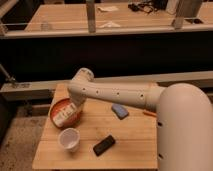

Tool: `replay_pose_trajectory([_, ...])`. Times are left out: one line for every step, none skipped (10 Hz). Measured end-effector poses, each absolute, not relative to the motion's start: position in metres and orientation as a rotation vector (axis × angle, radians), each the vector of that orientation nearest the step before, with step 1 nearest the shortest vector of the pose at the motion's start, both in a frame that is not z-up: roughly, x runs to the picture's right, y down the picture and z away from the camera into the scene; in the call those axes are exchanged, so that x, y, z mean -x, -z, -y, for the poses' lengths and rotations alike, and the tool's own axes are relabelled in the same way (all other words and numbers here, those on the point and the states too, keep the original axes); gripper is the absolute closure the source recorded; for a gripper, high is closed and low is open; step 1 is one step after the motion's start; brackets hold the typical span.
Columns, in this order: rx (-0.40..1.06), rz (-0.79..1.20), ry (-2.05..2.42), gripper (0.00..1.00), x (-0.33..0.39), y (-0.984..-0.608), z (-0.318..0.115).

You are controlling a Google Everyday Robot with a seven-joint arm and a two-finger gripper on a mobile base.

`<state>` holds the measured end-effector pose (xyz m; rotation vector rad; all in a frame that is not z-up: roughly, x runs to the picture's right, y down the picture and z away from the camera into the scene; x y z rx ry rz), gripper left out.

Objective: Place the bottle in the ceramic bowl

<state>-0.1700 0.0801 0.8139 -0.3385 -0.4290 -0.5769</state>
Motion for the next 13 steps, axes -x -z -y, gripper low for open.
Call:
replay_pose_trajectory([0.338,0.428,0.578,0.8,0.1701,-0.8139,-0.0804])
replay_pose_trajectory([0.335,0.427,0.58,0.8,0.1699,-0.8137,-0.08])
replay_pose_trajectory([0.334,0.427,0.581,0.8,0.1699,-0.8136,-0.0798])
replay_pose_trajectory([0.334,0.426,0.582,0.8,0.1699,-0.8137,-0.0799])
replay_pose_trajectory([0.332,0.426,0.584,0.8,0.1698,-0.8137,-0.0797])
replay_pose_trajectory([0.331,0.425,0.585,0.8,0.1698,-0.8135,-0.0794])
replay_pose_trajectory([0.33,0.425,0.586,0.8,0.1699,-0.8135,-0.0794])
replay_pose_trajectory([0.329,0.425,0.587,0.8,0.1699,-0.8136,-0.0795])
replay_pose_trajectory([0.328,0.425,0.588,0.8,0.17,-0.8136,-0.0794])
replay_pose_trajectory([0.327,0.424,0.589,0.8,0.17,-0.8137,-0.0795])
replay_pose_trajectory([0.326,0.424,0.59,0.8,0.1701,-0.8137,-0.0795])
replay_pose_trajectory([0.324,0.424,0.593,0.8,0.17,-0.8138,-0.0796])
replay_pose_trajectory([0.324,0.424,0.594,0.8,0.1696,-0.8142,-0.0797])
